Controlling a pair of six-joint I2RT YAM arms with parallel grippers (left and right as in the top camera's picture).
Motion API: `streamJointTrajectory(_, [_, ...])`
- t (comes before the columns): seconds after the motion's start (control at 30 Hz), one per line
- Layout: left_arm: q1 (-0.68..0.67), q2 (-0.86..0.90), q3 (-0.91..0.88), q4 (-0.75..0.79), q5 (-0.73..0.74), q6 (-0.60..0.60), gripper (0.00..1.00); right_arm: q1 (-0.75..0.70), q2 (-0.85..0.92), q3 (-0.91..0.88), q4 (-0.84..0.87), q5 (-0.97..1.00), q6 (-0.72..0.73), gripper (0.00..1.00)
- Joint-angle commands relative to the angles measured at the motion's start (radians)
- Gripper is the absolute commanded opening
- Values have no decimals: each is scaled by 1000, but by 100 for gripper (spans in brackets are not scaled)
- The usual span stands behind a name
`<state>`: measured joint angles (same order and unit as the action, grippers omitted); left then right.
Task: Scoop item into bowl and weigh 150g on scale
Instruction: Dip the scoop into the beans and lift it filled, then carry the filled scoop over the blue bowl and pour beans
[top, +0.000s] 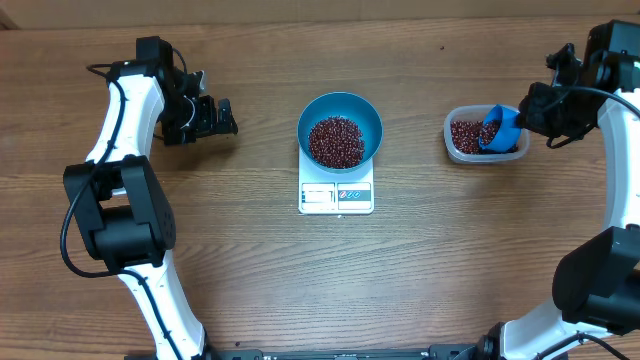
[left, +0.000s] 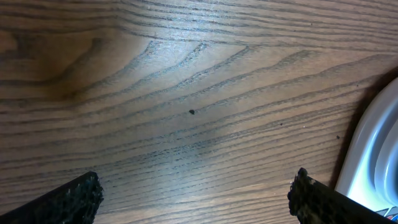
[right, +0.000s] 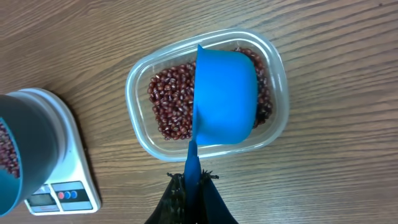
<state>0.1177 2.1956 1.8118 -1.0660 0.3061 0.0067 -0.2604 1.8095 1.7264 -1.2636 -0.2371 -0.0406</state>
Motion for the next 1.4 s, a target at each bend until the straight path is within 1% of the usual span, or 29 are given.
streamJointTrajectory(0.0, [-7,8,8,1,-2,15,99,-6,-3,48,-2,-72,-17,4])
streamJointTrajectory(0.1, [-7,8,8,1,-2,16,99,-12,-3,76,-19,-72,-16,4])
streamJointTrajectory(0.5, [-7,8,8,1,-2,16,100,-50,-5,283,-176,-74,-16,4])
streamJointTrajectory(0.67, [-7,8,8,1,-2,16,99,-50,-5,291,-200,-84,-20,4])
streamJointTrajectory(0.9, [-7,8,8,1,-2,16,99,-50,-5,291,-190,-170,-39,4])
streamJointTrajectory(1.07, [-7,8,8,1,-2,16,99,-49,-5,291,-162,-325,-39,4])
streamJointTrajectory(1.23, [-7,8,8,1,-2,16,100,-47,-5,291,-138,-555,-39,4])
streamJointTrajectory(1.33, [-7,8,8,1,-2,16,100,-23,-5,291,-136,-640,-39,4])
streamJointTrajectory(1.37, [-7,8,8,1,-2,16,100,-15,-5,291,-136,-640,-39,4])
